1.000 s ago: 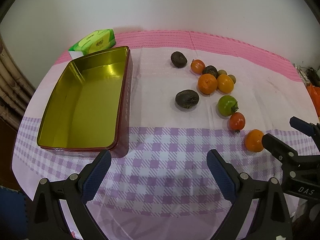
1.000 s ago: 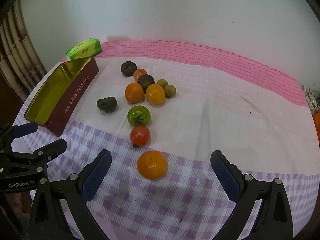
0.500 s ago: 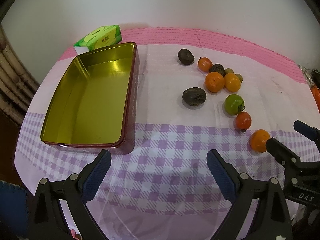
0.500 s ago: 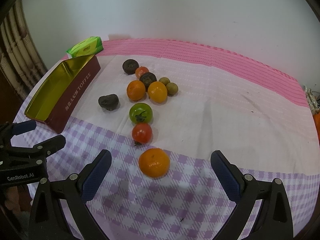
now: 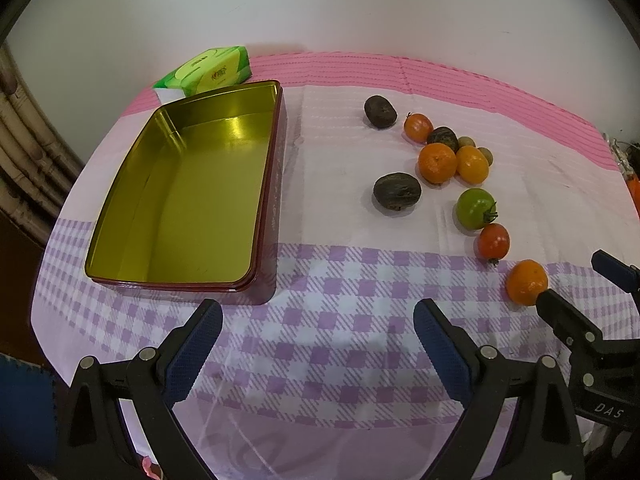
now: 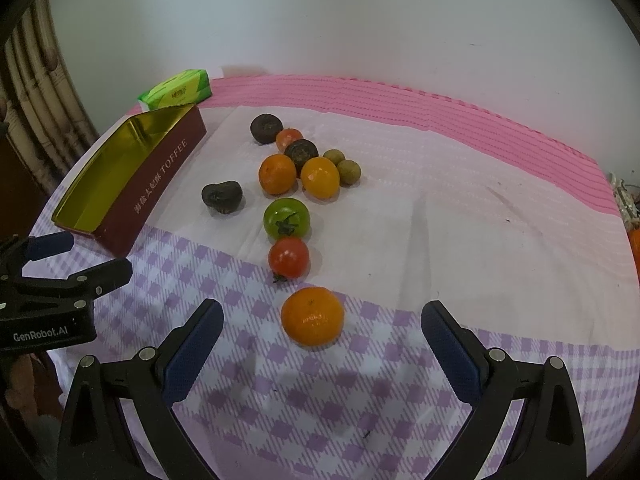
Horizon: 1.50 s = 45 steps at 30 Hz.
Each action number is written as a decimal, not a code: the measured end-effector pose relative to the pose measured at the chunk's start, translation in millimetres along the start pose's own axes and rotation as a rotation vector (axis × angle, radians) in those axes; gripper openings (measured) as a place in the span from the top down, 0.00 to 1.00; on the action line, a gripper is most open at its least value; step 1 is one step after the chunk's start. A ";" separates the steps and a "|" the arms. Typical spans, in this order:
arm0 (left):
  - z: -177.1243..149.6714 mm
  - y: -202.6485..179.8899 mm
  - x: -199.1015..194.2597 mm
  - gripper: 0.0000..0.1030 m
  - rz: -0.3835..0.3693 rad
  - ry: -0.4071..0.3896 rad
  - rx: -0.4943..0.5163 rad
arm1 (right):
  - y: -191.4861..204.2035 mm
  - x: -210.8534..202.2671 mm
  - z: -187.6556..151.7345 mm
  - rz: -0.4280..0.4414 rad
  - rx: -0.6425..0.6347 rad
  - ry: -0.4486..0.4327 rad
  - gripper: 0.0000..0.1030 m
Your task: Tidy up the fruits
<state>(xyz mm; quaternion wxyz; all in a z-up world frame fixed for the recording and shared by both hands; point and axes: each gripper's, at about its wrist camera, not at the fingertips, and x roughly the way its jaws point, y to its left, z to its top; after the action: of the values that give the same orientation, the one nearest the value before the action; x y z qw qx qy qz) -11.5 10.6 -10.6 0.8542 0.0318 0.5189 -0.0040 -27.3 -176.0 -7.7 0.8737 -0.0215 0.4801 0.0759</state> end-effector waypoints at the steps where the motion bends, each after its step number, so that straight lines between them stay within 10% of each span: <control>1: -0.1 0.5 0.2 0.08 0.000 0.001 -0.002 | 0.4 0.0 -0.1 -0.003 -0.003 -0.001 0.04; 45: -1.3 -4.2 13.8 0.08 0.003 0.039 -0.001 | 3.3 53.0 -7.7 0.050 -0.015 0.085 0.59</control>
<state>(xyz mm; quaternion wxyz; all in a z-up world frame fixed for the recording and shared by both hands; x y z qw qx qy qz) -6.4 6.8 -23.6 0.8439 0.0324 0.5356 -0.0018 -6.3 -167.7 -56.4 0.8502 -0.0193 0.5165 0.1002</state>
